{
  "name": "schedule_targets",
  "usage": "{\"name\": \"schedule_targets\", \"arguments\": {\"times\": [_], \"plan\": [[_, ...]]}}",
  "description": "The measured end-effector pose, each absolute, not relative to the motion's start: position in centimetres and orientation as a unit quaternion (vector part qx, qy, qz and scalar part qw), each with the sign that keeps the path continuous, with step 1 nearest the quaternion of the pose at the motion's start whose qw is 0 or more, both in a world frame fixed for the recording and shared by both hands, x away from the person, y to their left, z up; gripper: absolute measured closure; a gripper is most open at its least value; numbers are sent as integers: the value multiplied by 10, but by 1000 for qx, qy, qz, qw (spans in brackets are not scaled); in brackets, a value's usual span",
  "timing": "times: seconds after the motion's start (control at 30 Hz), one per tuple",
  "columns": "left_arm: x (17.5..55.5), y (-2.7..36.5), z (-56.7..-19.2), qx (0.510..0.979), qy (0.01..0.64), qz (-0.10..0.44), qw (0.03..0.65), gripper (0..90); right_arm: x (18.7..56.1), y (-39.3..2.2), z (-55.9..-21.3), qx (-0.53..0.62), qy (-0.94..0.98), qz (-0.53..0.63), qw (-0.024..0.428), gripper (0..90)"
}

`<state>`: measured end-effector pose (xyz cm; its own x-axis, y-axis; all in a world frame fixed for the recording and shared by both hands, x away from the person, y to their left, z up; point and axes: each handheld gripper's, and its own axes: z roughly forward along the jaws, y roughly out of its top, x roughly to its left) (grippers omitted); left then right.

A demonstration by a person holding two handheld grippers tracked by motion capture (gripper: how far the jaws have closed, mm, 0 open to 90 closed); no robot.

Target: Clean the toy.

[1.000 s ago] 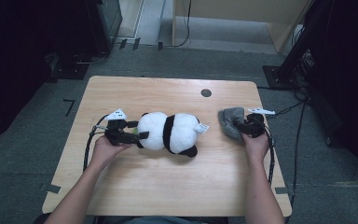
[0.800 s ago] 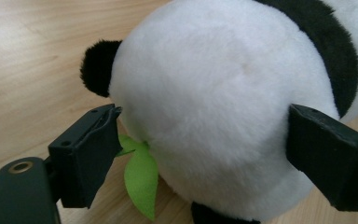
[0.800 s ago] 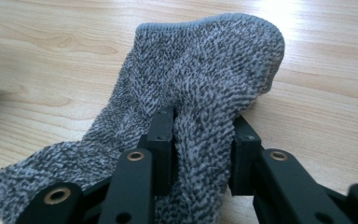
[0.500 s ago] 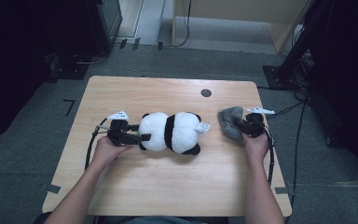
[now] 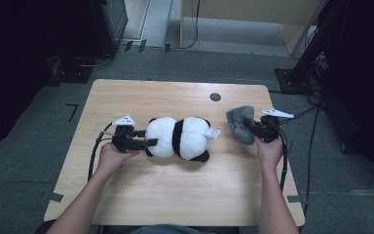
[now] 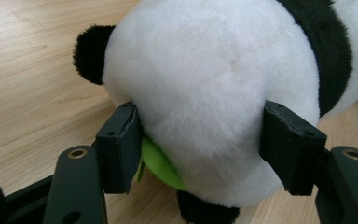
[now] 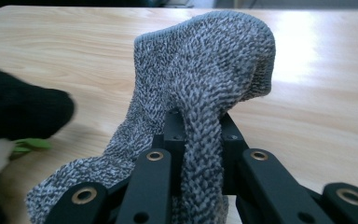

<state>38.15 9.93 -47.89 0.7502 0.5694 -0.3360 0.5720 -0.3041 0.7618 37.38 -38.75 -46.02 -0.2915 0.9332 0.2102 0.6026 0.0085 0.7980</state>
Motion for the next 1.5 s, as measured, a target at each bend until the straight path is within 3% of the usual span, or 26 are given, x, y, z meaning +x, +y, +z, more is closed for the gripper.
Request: {"name": "schedule_targets", "arguments": {"times": [0.47,0.97,1.5], "plan": [[379,98,-477,809,355,9,469,348,381,-342,-413,506,724,425,196,787],[377,97,-477,803,362,14,473,368,408,-276,-356,447,756,448,169,783],[377,97,-476,802,364,19,474,392,428,-152,-357,366,811,440,122,774]]}}
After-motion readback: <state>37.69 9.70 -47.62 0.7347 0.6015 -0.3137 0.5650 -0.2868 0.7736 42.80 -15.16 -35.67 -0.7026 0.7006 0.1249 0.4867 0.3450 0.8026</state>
